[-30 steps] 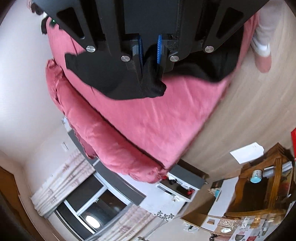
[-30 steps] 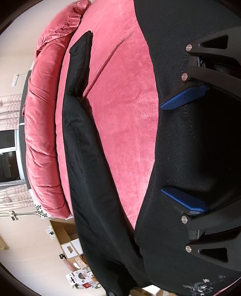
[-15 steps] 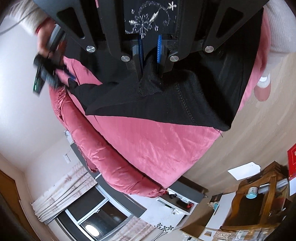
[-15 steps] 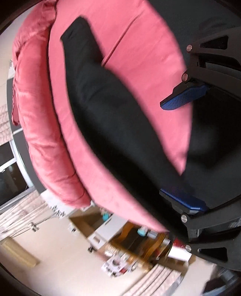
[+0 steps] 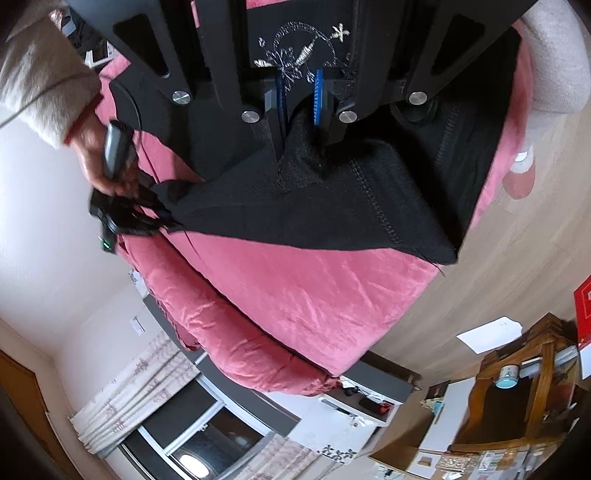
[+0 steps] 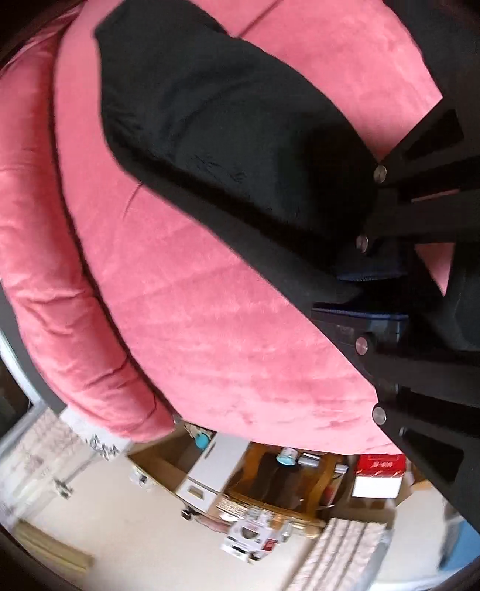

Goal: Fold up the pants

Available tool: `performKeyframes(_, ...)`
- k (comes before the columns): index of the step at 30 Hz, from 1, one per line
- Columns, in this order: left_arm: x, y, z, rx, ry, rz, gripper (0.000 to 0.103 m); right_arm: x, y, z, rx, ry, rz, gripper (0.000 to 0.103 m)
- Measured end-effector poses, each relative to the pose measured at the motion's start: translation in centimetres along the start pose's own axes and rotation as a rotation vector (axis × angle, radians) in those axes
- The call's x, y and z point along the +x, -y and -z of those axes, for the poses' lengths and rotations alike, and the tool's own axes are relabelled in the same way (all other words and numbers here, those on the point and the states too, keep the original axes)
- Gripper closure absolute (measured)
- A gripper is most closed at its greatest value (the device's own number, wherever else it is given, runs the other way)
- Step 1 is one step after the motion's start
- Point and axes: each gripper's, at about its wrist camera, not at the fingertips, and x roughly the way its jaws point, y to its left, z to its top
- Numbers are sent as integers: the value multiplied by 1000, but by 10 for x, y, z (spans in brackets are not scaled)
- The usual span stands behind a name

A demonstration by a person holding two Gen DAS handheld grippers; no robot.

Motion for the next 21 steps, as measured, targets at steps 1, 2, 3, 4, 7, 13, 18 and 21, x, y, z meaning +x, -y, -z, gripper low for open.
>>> performKeyframes(1, -3, -3, -5, -11, 13, -4, 93, -11, -2, 4, -29, 21, -15, 90)
performKeyframes(2, -5, -5, -10, -18, 24, -7, 93, -21, -4, 6, -52, 37, -24, 90)
performKeyframes(3, -6, -7, -15, -23, 36, -9, 93, -31, -7, 11, -76, 55, -34, 90)
performKeyframes(4, -10, -10, -21, -30, 56, -11, 93, -45, -10, 17, -106, 76, -50, 90)
performKeyframes(7, -21, -19, -39, -65, 116, 3, 93, -78, -13, 38, -150, 118, -96, 90)
performKeyframes(13, -41, -38, -39, -116, 145, 23, 93, -121, -15, 98, -210, 152, -136, 90)
performKeyframes(18, -41, -61, -13, -191, 92, 5, 92, -127, -3, 158, -246, 107, -108, 90)
performKeyframes(21, -37, -78, 0, -268, 61, 11, 92, -113, 13, 190, -219, 28, -88, 90)
